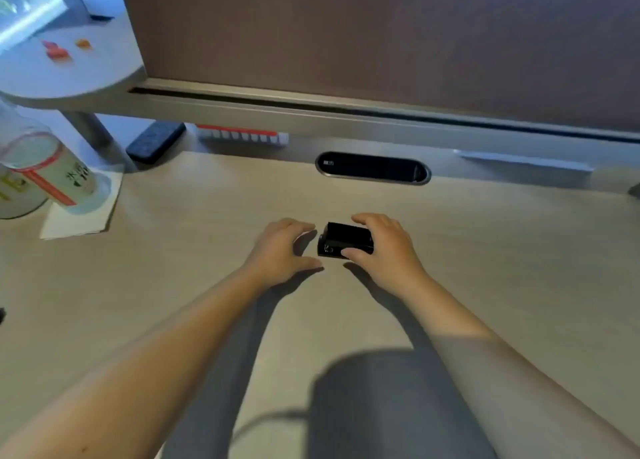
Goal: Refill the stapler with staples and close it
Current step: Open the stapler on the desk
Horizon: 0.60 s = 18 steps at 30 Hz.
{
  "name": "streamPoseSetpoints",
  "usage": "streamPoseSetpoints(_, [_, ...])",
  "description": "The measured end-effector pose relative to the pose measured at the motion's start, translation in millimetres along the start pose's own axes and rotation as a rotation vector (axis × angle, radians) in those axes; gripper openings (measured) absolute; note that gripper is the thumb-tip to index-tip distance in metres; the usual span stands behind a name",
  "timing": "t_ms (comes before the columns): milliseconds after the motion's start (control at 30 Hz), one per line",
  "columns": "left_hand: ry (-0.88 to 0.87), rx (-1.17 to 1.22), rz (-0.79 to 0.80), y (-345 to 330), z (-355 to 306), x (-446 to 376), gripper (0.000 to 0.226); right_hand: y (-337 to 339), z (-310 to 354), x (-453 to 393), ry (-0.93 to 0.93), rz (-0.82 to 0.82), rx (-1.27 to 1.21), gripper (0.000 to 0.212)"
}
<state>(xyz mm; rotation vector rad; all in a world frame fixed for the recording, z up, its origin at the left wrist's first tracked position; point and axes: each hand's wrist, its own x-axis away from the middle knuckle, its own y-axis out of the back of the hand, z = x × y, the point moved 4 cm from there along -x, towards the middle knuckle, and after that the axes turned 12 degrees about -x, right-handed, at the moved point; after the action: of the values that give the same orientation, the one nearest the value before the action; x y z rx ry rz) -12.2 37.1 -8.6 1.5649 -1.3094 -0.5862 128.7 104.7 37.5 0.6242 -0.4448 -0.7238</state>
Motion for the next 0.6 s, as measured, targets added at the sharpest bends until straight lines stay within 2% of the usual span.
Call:
streamPoseSetpoints(267, [-0.035,0.055,-0.175,-8,-2,-15,0.041,-14,-7,-16,-0.03,-0.104,-0.057,0.046])
streamPoseSetpoints(433, [-0.053,0.067,-0.206,-12,1,-16,0.038,-18,-6,-20,-0.022,-0.135,-0.026,0.032])
streamPoseSetpoints(600, [-0.068,0.049,-0.222,-10,-2,-15,0.039,-9,-3,-18,0.013,-0.188,-0.144,0.029])
